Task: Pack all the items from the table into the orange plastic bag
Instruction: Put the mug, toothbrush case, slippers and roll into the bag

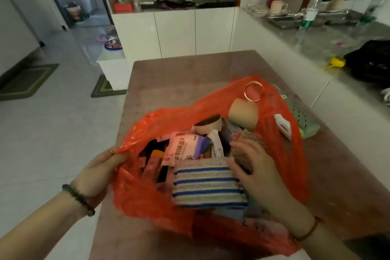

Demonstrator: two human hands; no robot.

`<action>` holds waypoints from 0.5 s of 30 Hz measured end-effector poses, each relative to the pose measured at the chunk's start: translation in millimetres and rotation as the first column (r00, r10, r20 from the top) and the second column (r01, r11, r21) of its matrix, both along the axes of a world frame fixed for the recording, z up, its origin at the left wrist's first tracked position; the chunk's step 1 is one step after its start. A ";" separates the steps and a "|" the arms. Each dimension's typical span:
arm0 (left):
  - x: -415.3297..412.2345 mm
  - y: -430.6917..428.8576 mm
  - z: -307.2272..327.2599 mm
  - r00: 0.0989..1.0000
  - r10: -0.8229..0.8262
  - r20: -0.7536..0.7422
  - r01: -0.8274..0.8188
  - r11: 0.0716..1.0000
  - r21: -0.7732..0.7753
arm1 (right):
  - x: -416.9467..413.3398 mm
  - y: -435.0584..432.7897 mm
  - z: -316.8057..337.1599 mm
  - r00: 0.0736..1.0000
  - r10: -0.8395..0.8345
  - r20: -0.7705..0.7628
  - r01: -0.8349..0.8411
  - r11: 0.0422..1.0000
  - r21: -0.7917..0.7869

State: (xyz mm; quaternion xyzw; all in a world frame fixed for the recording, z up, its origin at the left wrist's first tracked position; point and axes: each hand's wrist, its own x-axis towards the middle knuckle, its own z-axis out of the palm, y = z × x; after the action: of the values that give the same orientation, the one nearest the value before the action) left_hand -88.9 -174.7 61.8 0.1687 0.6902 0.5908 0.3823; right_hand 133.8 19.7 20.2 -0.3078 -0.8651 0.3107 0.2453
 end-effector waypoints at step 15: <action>-12.7 41.4 75.1 0.998 0.025 -0.053 -0.006 0.943 0.332 | 43.9 159.1 122.2 0.949 -0.312 -0.040 0.144 0.542 -0.828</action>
State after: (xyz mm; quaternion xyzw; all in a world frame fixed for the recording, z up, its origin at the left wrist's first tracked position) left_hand -101.5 -133.3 136.9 0.2417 0.5927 0.6965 0.3243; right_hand 177.7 178.8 142.4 -0.4662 -0.5499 0.6658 0.1923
